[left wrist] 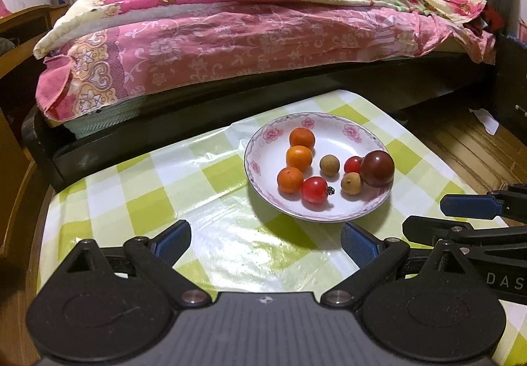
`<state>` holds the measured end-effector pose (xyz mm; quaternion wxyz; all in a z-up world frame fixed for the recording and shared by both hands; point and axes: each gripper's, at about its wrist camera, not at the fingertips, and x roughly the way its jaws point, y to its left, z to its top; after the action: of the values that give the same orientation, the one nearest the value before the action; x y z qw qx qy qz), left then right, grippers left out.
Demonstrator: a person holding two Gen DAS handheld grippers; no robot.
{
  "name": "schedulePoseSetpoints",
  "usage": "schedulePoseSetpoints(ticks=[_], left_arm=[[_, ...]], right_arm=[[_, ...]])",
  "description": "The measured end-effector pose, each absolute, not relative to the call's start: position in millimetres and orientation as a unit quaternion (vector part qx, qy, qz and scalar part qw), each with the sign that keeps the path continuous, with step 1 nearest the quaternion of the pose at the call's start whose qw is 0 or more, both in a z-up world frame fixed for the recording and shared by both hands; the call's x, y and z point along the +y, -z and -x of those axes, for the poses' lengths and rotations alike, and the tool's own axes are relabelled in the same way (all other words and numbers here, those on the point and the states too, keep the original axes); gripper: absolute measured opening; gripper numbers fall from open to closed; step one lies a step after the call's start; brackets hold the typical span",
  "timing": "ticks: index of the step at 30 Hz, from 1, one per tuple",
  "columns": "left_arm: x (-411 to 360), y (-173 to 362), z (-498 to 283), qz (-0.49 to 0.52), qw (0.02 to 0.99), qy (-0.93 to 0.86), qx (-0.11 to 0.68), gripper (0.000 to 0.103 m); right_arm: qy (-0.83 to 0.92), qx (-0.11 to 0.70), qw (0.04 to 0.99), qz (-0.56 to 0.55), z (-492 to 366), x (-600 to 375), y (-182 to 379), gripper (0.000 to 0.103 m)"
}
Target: Organize fruits
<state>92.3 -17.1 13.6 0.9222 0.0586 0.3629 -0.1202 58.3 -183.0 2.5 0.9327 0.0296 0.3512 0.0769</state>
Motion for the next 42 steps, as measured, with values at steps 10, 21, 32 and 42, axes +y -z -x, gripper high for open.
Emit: schedulePoseSetpoints(ticks=[10, 21, 32, 42], left_arm=[[-17.4, -12.5, -68.0, -0.05, 0.923, 0.11, 0.365, 0.103], [-18.4, -12.0, -47.9, -0.052, 0.924, 0.104, 0.365, 0.103], [-18.4, -10.6, -36.4, -0.071, 0.924, 0.097, 0.363, 0.103], [-19.5, -11.6, -29.4, -0.085, 0.926, 0.091, 0.356, 0.103]], right_arm=[[-0.072, 0.355, 0.931, -0.032, -35.7, -179.5, -5.1, 0.047], [-0.063, 0.363, 0.929, -0.043, -14.5, -177.6, -4.1, 0.047], [-0.059, 0.374, 0.925, -0.043, -5.4, -173.9, -2.5, 0.047], [-0.058, 0.379, 0.923, -0.043, -1.4, -172.2, -0.3, 0.049]])
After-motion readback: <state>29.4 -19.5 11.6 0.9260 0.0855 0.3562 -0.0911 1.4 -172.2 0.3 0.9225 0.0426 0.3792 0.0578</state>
